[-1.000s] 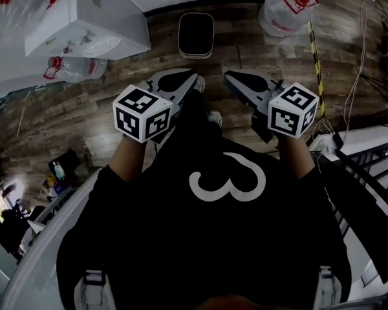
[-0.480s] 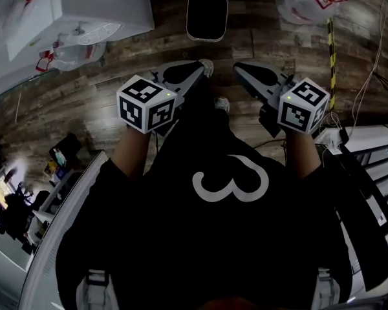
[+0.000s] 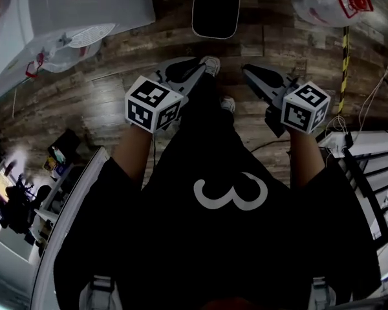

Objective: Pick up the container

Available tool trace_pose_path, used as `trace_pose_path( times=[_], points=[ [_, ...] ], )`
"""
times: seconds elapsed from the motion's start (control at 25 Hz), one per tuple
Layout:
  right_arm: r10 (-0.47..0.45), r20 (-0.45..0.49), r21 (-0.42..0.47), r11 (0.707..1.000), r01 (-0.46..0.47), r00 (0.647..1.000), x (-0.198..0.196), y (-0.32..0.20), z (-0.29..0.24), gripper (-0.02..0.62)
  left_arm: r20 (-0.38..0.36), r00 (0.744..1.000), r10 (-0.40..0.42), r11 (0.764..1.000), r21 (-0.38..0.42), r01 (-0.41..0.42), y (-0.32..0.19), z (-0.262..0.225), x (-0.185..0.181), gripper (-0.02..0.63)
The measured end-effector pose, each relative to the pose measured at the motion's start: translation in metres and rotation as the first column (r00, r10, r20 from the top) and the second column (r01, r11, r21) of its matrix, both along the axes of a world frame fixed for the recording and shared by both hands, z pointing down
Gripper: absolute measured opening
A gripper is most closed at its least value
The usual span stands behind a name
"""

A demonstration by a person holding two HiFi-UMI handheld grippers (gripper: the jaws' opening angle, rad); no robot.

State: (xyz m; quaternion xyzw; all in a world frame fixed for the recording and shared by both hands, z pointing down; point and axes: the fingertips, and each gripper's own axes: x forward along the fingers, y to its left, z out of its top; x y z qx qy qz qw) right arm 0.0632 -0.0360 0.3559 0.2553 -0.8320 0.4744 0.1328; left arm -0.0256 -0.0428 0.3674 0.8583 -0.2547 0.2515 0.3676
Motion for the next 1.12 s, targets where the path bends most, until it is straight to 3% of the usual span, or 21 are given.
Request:
trace_pose_path(
  times=[0.12,0.24,0.4,0.56,0.84,1.12],
  points=[
    [-0.030,0.009,-0.010,1.000,0.030,1.000,0.001,-0.004,0.039,0.071,-0.010,1.000,-0.017,1.000,0.004,0.017,-0.010,0.030,-0.001,0.125],
    [-0.055,0.002,-0.043,0.998,0.055,0.998,0.003,-0.004,0.084,0.115,0.007,0.999,-0.046,0.999,0.005,0.046,-0.015,0.067,-0.003,0.133],
    [-0.060,-0.036,-0.081,0.995,0.057,0.998,0.007,-0.013,0.147,0.121,0.090,0.994,-0.061,0.998,-0.021,0.064,-0.020,0.133,-0.019,0.135],
    [-0.067,-0.056,-0.103,0.993,0.061,0.996,0.008,-0.022,0.209,0.130,0.119,0.991,-0.061,0.996,-0.060,0.068,-0.024,0.197,-0.033,0.140],
    [-0.104,-0.235,-0.154,0.986,0.069,0.966,0.022,-0.030,0.333,0.130,0.146,0.988,-0.045,0.992,-0.111,0.062,-0.021,0.294,-0.039,0.152],
    [-0.143,-0.306,-0.258,0.964,0.063,0.941,0.032,-0.026,0.429,0.130,0.202,0.975,-0.096,0.976,-0.174,0.132,-0.017,0.372,-0.060,0.153]
  ],
)
